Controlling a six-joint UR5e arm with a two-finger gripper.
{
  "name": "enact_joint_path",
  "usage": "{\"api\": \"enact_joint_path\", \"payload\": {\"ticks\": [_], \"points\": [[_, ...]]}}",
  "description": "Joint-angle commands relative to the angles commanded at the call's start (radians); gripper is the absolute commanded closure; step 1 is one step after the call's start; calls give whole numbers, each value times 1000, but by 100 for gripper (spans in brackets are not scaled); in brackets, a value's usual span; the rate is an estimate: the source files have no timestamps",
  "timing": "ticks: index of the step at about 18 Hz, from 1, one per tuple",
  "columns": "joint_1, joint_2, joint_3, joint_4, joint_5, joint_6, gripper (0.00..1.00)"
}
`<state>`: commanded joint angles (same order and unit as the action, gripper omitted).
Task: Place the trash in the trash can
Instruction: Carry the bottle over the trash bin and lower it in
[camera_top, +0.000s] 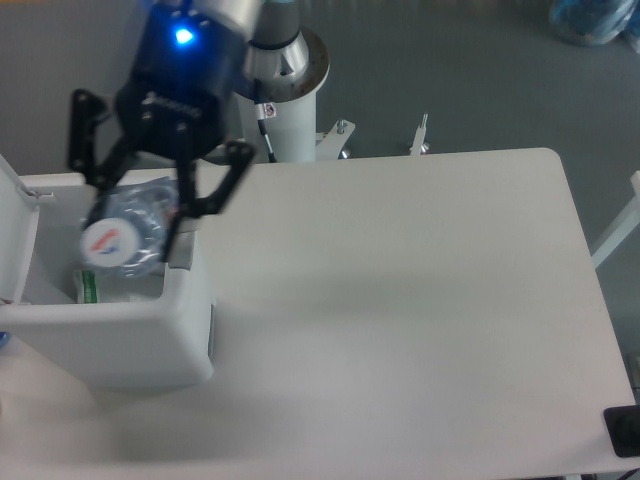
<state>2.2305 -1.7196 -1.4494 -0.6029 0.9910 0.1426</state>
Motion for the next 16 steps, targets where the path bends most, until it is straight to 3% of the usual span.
{"api": "enact_joint_path", "payload": {"ticks": [7, 13, 14, 16], "points": [[-32, 6, -94, 2, 2, 12, 40], [-40, -14, -104, 2, 3, 21, 40], [-40, -17, -111, 2, 3, 35, 37], [-45, -18, -123, 2, 3, 70, 18]]}}
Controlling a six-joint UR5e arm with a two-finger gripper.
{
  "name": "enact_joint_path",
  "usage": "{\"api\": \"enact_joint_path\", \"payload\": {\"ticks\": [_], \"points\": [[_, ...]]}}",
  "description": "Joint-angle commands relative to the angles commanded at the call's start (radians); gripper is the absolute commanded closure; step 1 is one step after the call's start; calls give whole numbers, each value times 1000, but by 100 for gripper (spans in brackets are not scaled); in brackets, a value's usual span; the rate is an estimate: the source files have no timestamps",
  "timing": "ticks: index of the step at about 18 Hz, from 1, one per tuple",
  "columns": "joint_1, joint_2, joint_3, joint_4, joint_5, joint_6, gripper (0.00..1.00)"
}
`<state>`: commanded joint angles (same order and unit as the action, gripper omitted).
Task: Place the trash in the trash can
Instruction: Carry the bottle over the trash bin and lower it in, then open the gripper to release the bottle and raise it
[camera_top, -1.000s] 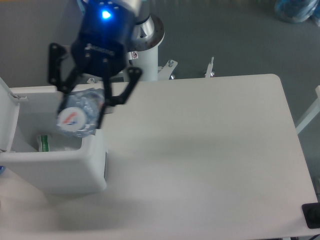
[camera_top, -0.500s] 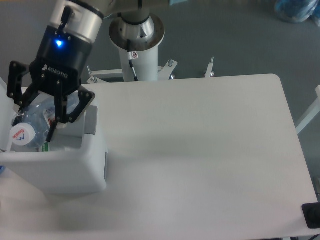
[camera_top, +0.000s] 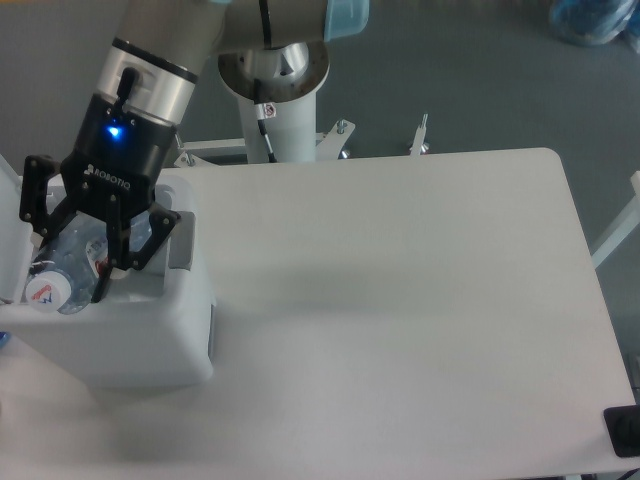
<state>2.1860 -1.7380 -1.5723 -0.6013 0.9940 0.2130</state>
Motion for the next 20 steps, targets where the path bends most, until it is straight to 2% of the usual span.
{"api": "enact_joint_path", "payload": {"ticks": [1, 3, 4, 9, 12, 15, 18, 20], "points": [[-2, 2, -12, 0, 0, 12, 16], [-2, 8, -25, -2, 0, 14, 4], [-2, 9, -28, -2, 2, 14, 1], [11, 28, -34, -6, 20, 17, 0], [73, 46, -5, -8, 191, 29, 0], [135, 46, 15, -18, 273, 220, 0], [167, 41, 35, -75, 297, 316, 0], [182, 38, 29, -87, 372, 408, 0]]}}
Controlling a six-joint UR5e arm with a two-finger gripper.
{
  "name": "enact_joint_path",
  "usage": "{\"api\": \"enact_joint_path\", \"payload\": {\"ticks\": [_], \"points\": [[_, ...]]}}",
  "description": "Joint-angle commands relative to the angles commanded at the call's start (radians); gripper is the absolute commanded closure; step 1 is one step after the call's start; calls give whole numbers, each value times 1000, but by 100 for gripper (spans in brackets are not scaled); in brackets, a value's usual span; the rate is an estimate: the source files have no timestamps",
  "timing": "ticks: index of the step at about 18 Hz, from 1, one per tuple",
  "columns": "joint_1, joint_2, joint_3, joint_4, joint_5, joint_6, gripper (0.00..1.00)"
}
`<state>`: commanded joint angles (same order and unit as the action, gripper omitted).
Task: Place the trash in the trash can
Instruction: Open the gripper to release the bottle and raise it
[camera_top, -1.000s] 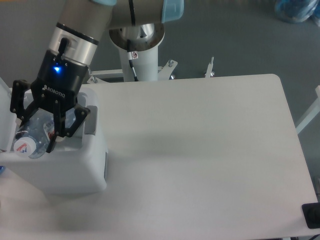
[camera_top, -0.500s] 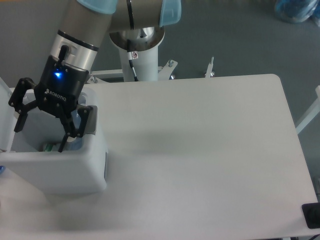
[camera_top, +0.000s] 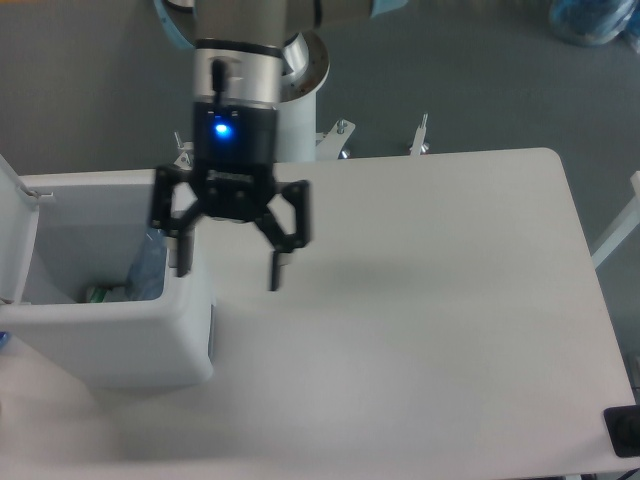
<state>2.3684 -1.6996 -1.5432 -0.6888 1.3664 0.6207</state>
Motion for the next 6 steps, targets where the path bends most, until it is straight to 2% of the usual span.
{"api": "enact_joint_path", "payload": {"ticks": [3, 6], "points": [[14, -2, -29, -14, 88, 151, 0], [20, -3, -66, -8, 92, 157, 0]]}}
